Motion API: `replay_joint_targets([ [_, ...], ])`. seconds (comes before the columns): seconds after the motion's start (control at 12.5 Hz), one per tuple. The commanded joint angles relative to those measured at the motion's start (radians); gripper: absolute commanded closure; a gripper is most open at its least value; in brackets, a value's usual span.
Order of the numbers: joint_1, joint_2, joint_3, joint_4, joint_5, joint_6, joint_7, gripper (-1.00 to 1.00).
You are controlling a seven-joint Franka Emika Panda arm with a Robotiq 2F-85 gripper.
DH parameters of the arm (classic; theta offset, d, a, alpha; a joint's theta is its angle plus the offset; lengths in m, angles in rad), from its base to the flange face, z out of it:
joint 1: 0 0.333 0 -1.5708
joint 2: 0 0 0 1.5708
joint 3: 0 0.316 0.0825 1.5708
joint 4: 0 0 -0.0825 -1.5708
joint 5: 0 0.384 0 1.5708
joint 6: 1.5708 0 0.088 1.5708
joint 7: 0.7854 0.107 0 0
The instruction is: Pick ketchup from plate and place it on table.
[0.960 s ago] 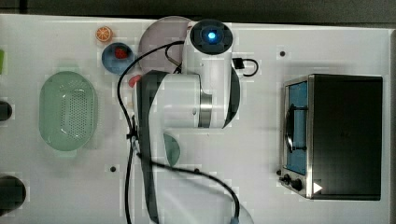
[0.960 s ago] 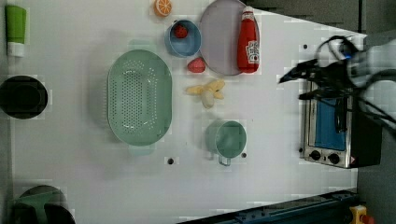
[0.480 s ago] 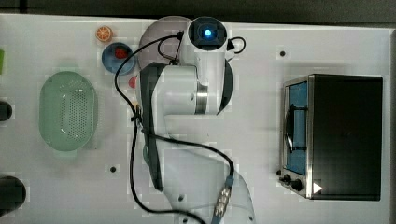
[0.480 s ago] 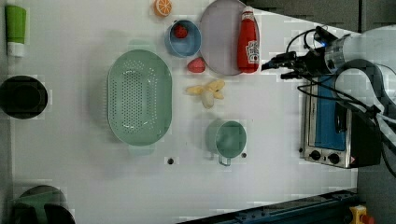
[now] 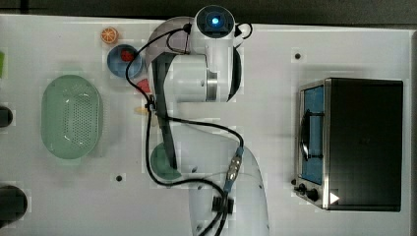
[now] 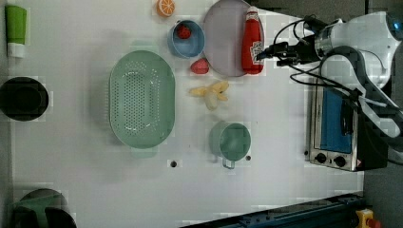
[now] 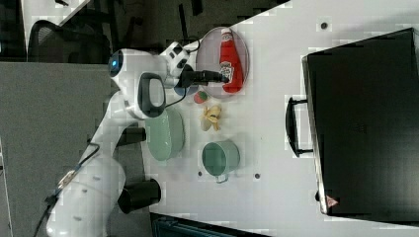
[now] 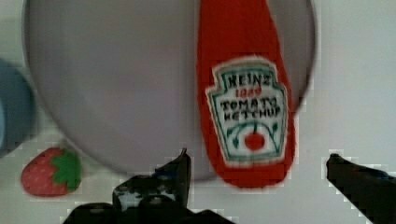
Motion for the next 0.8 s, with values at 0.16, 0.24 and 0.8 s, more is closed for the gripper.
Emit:
replay_joint_targets([
  [0.16, 0.011, 0.101, -0.001, 0.084, -0.006, 0.052, -0.111, -1.00],
  [0.24, 0.013, 0.124, -0.001, 0.096, -0.010, 0.072, -0.111, -1.00],
  [0.8, 0.024, 0.213, 0.001, 0.124, -0.043, 0.225, -0.112, -1.00],
])
